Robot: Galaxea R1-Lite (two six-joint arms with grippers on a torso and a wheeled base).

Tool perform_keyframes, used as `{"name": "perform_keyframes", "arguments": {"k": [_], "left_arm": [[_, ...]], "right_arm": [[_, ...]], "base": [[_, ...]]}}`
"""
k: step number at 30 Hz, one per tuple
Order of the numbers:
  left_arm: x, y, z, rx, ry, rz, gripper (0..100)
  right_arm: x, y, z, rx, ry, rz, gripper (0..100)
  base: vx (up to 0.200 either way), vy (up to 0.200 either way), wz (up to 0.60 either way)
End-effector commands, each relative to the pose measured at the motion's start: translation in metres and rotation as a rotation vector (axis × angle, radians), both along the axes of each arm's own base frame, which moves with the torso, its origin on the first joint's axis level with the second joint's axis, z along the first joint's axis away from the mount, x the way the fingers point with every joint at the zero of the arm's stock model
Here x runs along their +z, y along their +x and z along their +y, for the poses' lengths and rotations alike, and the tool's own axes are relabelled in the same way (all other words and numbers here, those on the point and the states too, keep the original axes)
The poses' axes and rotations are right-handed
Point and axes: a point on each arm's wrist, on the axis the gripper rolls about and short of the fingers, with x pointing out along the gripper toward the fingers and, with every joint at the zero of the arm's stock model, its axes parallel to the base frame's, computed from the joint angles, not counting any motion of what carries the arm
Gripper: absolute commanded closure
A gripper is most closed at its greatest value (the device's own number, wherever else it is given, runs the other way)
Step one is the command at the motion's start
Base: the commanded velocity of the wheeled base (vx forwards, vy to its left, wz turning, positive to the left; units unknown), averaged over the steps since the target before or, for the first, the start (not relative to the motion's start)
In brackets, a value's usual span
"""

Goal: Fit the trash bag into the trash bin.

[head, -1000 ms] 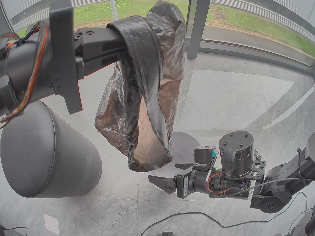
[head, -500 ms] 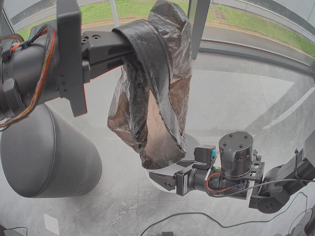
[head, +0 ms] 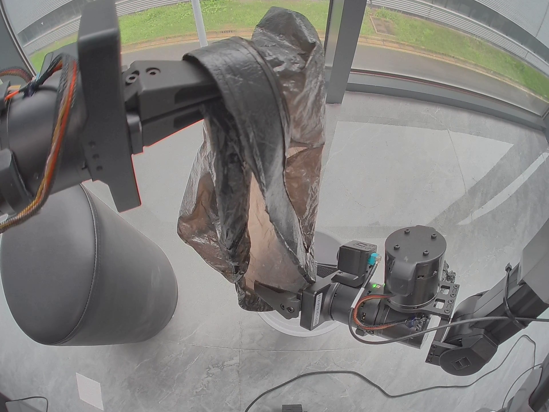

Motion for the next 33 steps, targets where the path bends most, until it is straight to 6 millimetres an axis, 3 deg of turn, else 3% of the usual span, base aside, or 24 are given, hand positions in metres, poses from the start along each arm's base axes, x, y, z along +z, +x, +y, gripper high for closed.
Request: {"name": "perform_keyframes", "arguments": {"k": [1,2,3,16,18,25,33], "left_arm": [[0.000,-0.001,0.002,-0.002,-0.002,-0.001,100],[0.000,-0.001,0.002,-0.002,-0.002,-0.001,100],[0.000,-0.001,0.001,-0.002,-0.002,-0.001,100],[0.000,-0.002,0.003,0.002,-0.004,-0.002,100],[-0.005,0.003,0.004,0.027,0.009,0.009,100],[-0.015,0.014,0.008,0.073,0.028,0.027,100],[-0.038,0.024,0.005,0.063,0.056,0.055,100]], "right_arm": [[-0.007,0.002,0.008,-0.013,-0.005,-0.002,0],[-0.009,0.003,0.009,-0.015,-0.005,-0.004,0],[-0.010,0.003,0.010,-0.015,-0.005,-0.004,100],[-0.007,0.001,0.007,-0.022,0.010,-0.010,100],[0.004,-0.009,-0.010,-0.037,0.015,-0.010,100],[0.010,-0.033,-0.037,-0.028,0.020,0.014,100],[0.027,-0.066,-0.069,0.042,0.092,0.233,100]], "base": [[0.000,0.000,0.00],[0.000,0.000,0.00],[0.000,0.000,0.00],[0.000,0.000,0.00],[0.000,0.000,0.00],[0.000,0.000,0.00],[0.000,0.000,0.00]]}}
